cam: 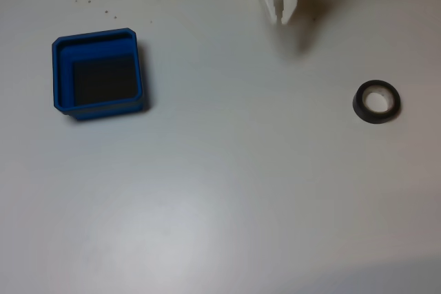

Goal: Pick the black tape roll and drop it in the blue box

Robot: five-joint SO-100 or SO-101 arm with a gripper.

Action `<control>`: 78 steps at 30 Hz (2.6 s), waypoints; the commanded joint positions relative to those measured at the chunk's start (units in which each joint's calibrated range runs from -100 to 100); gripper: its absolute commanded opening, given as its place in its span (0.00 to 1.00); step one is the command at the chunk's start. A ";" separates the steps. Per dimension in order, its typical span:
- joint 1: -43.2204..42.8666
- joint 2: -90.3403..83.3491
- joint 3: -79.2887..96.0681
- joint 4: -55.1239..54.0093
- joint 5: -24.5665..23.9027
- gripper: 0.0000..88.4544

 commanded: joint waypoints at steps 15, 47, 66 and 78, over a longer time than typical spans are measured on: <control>-19.41 -3.40 0.81 -0.56 -0.18 0.01; -27.52 15.58 -5.57 -0.40 0.17 0.01; -27.71 46.26 -27.67 -0.40 -0.01 0.01; -27.71 72.10 -46.36 0.51 -0.01 0.01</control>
